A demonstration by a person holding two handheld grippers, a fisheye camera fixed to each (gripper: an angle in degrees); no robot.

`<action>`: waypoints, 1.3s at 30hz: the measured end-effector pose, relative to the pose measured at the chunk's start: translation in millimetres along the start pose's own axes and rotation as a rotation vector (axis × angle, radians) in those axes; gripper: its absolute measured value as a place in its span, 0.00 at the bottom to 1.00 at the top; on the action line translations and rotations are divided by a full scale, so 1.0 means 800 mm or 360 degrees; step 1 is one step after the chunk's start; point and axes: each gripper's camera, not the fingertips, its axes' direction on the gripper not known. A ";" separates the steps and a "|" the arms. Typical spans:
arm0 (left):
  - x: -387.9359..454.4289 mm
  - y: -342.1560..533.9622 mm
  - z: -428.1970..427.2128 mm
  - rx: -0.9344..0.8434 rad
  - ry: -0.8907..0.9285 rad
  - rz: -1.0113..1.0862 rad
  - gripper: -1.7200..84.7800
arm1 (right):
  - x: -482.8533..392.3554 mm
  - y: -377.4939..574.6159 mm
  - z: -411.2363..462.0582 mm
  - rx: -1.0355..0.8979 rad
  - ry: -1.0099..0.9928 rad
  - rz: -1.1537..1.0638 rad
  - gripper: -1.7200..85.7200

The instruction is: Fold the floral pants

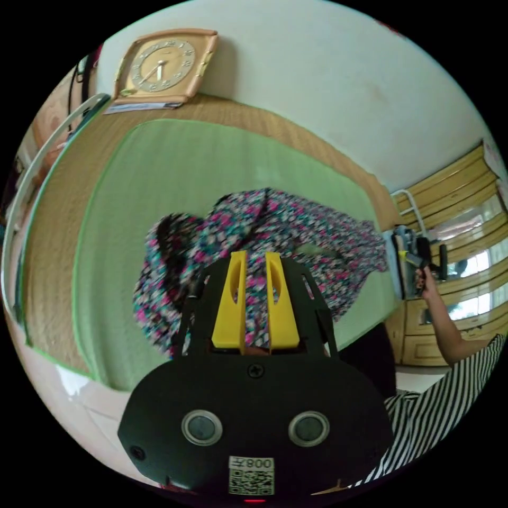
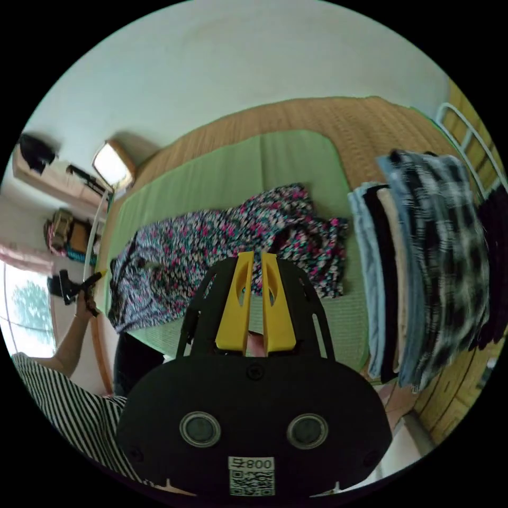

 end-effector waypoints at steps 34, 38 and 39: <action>0.070 0.059 -0.025 -0.0424 0.0045 0.0188 0.12 | 0.028 0.089 -0.061 0.0154 -0.0122 0.0512 0.10; 0.083 0.065 -0.033 -0.0477 -0.0067 0.0260 0.09 | 0.062 0.066 -0.061 0.0147 -0.0175 0.0632 0.11; 0.085 0.066 -0.034 -0.0488 -0.0074 0.0273 0.08 | 0.066 0.061 -0.057 0.0126 -0.0197 0.0647 0.11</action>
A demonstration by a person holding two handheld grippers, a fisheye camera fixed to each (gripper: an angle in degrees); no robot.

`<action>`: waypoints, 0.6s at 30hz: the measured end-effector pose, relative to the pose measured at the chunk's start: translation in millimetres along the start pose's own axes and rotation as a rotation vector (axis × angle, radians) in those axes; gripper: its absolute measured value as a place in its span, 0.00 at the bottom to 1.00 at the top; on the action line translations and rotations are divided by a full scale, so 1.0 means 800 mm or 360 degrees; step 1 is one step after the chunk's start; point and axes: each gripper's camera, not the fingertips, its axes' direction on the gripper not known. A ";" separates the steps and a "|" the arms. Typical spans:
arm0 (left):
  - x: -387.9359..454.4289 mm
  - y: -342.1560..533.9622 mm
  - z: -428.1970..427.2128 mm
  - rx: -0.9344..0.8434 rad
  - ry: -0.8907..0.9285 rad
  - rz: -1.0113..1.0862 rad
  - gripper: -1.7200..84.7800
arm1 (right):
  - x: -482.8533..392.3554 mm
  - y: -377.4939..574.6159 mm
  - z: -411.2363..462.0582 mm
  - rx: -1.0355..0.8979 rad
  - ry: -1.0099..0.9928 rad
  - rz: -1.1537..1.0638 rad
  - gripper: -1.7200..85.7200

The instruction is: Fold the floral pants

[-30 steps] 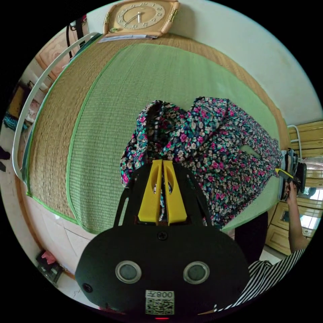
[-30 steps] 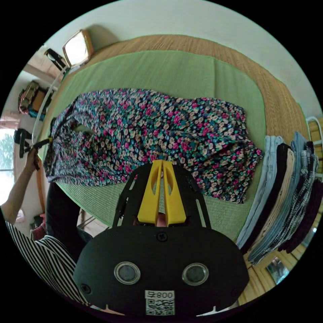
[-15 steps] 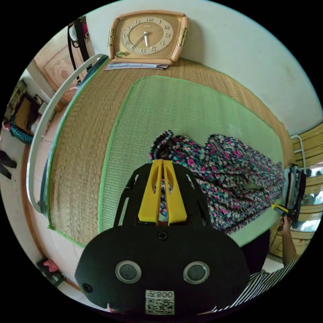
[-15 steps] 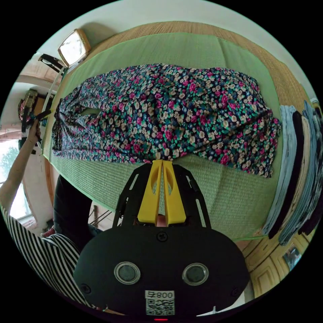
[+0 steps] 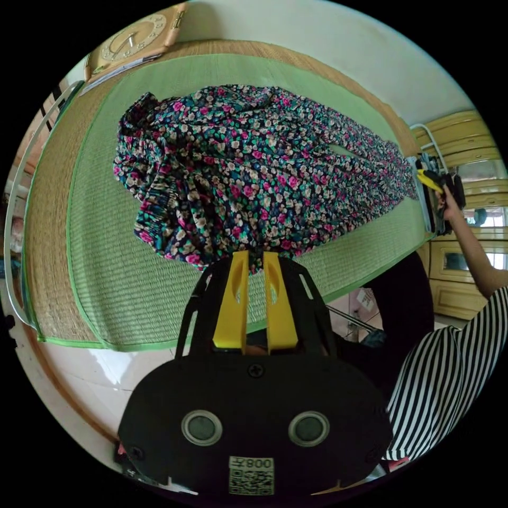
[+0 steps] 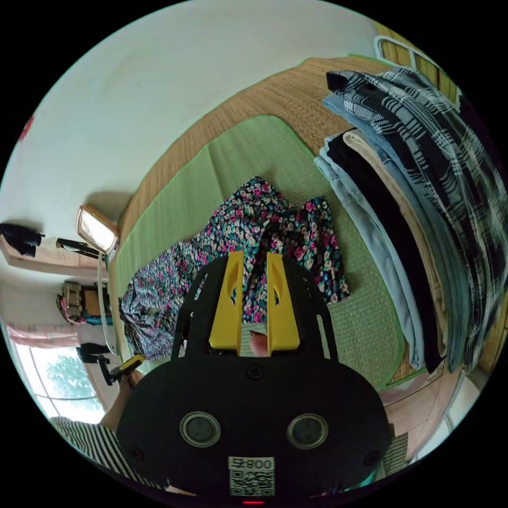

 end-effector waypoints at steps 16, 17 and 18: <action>0.038 0.032 -0.069 0.0003 -0.0015 0.0004 0.03 | 0.015 -0.016 0.016 -0.0128 -0.0055 0.0025 0.03; 0.038 0.033 -0.083 0.0039 -0.0021 0.0002 0.03 | 0.014 -0.015 0.010 -0.0115 -0.0071 0.0012 0.03; 0.037 0.034 -0.090 0.0059 -0.0022 0.0001 0.03 | 0.011 -0.014 -0.004 -0.0090 -0.0116 -0.0016 0.02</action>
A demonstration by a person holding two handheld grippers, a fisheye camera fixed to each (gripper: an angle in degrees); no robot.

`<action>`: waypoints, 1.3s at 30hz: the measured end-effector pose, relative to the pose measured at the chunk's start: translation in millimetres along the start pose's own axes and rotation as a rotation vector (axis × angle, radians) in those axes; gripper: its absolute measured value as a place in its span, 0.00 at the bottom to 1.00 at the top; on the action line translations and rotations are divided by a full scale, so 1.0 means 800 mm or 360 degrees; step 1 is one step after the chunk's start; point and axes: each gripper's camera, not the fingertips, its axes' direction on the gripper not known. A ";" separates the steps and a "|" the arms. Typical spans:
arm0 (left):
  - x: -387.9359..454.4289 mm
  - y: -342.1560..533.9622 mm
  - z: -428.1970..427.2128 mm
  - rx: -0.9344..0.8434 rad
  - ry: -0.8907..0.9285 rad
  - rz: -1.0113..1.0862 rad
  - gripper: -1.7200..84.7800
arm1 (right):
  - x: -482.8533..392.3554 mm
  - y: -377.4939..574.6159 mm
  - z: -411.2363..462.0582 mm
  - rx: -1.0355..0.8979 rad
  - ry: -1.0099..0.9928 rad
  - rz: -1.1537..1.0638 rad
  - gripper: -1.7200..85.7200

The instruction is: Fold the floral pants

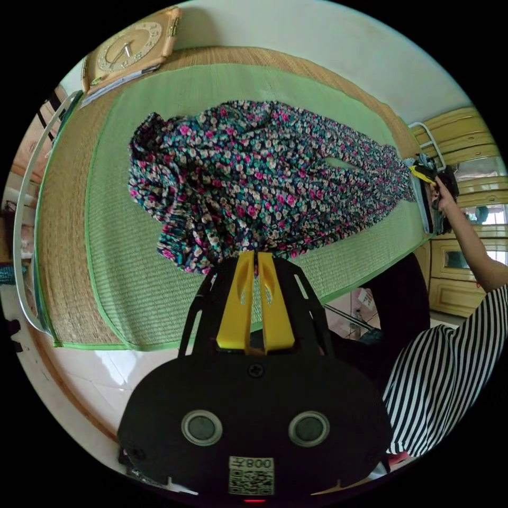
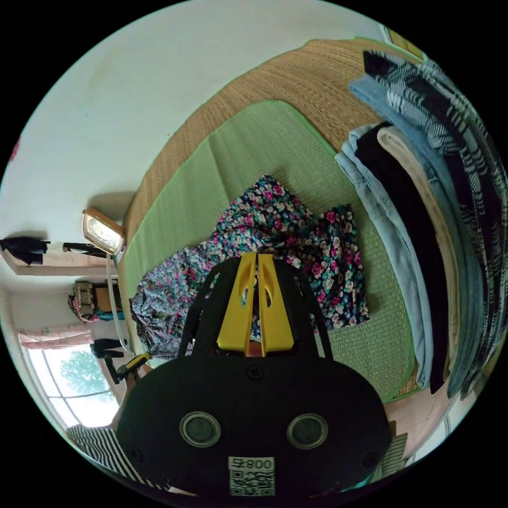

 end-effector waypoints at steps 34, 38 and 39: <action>-0.024 0.119 -0.121 -0.0087 0.0102 -0.0346 0.05 | -0.025 0.220 0.055 -0.0134 0.0745 -0.0648 0.11; -0.020 0.112 -0.124 -0.0124 0.0118 -0.0347 0.04 | -0.038 0.217 0.116 -0.0272 0.0990 -0.0792 0.06; -0.020 0.110 -0.125 -0.0124 0.0122 -0.0341 0.04 | -0.035 0.218 0.119 -0.0249 0.0999 -0.0797 0.04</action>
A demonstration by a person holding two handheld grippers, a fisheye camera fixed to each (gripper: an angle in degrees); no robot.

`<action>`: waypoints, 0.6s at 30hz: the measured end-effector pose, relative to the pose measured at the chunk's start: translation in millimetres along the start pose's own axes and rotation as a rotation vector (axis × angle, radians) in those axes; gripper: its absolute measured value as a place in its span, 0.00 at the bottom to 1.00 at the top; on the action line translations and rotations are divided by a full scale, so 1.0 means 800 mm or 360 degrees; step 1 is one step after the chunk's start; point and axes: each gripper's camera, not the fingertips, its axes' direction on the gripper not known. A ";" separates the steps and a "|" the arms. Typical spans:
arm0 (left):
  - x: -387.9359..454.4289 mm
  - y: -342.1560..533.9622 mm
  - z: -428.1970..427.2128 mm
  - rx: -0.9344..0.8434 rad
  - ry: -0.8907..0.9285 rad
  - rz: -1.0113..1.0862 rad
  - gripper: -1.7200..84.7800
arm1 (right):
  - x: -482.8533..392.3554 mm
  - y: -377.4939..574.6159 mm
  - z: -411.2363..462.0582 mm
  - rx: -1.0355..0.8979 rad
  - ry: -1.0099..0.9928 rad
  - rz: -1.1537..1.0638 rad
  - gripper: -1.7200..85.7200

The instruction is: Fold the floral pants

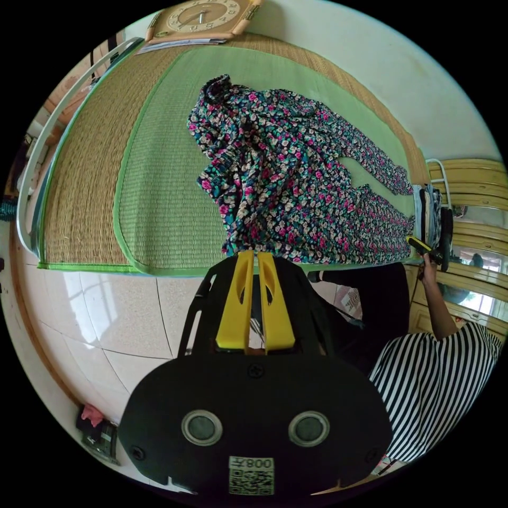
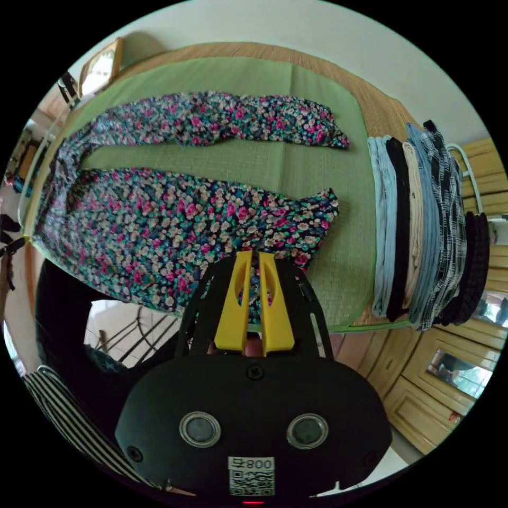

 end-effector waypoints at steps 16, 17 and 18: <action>0.014 -0.061 -0.018 0.0051 0.0046 0.0107 0.02 | 0.246 0.147 0.014 0.0158 -0.0659 0.1185 0.02; 0.008 -0.064 -0.021 0.0077 0.0050 0.0074 0.02 | 0.247 0.151 0.015 0.0171 -0.0684 0.1204 0.02; 0.005 -0.066 -0.023 0.0095 0.0049 0.0054 0.02 | 0.243 0.151 0.011 0.0207 -0.0706 0.1186 0.02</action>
